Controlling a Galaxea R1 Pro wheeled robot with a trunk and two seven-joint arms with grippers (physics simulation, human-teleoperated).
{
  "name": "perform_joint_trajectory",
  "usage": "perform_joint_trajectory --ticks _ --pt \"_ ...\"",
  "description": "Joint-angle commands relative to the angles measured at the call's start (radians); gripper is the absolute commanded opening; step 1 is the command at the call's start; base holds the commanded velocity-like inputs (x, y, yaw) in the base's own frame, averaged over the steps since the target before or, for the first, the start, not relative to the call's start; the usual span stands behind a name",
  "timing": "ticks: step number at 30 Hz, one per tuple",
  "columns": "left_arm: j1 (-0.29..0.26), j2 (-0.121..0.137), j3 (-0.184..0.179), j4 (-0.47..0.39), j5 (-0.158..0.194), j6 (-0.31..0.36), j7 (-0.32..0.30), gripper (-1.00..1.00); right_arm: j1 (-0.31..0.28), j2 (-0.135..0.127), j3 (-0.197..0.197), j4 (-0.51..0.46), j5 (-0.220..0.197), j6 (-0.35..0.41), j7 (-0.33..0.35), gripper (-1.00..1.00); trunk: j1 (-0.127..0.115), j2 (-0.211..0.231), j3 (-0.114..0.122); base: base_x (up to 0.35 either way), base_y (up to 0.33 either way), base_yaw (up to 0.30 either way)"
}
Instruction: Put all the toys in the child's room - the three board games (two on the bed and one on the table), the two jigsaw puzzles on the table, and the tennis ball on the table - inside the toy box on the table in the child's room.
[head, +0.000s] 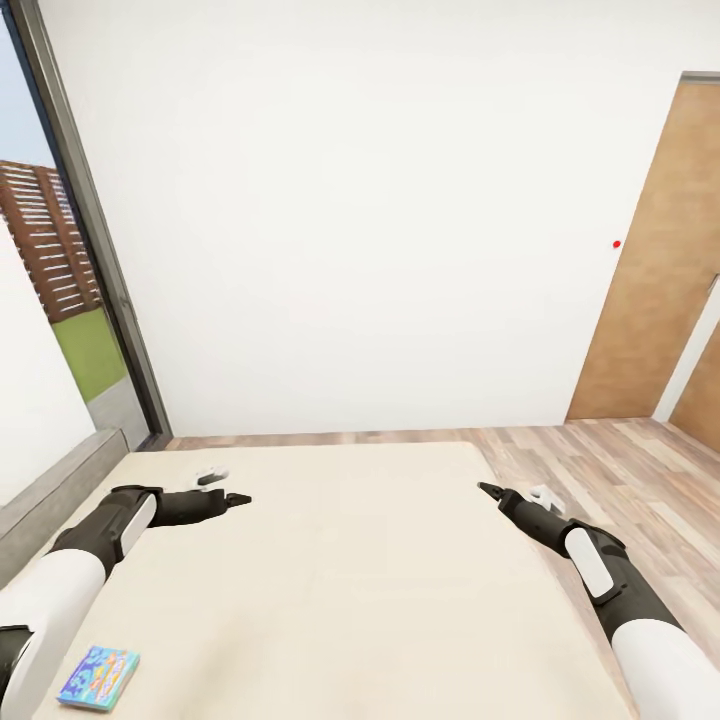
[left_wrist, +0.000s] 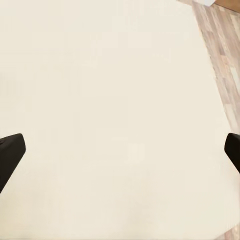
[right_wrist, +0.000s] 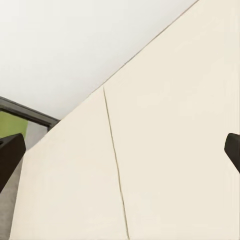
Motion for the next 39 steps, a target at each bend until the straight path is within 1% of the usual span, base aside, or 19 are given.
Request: perform_joint_trajectory --ticks 1,21,31,35,39 --pt "-0.001 0.001 0.002 0.0 0.006 0.008 -0.001 1.0 -0.001 0.001 -0.004 -0.001 -0.004 0.008 0.002 1.0 0.001 -0.002 -0.002 0.0 0.278 0.0" --pt "-0.001 0.001 0.002 0.0 0.006 0.008 -0.001 1.0 -0.001 0.001 -0.003 -0.001 -0.004 0.008 0.002 1.0 0.001 -0.002 -0.002 -0.001 0.278 0.0" --pt "-0.001 0.001 0.002 0.0 0.004 0.008 0.001 1.0 -0.001 0.001 -0.003 -0.001 -0.004 0.006 0.002 1.0 0.001 -0.002 -0.002 -0.065 0.278 0.0" --pt "-0.001 0.004 0.002 0.002 0.001 0.01 0.004 1.0 -0.001 0.003 -0.002 -0.001 -0.003 0.004 -0.001 1.0 0.001 -0.002 -0.002 -0.084 0.274 0.0" --pt "-0.001 0.011 0.001 0.003 0.0 0.011 0.009 1.0 -0.001 0.01 0.005 -0.009 0.01 0.001 -0.014 1.0 0.001 -0.002 -0.002 -0.038 0.138 0.0"
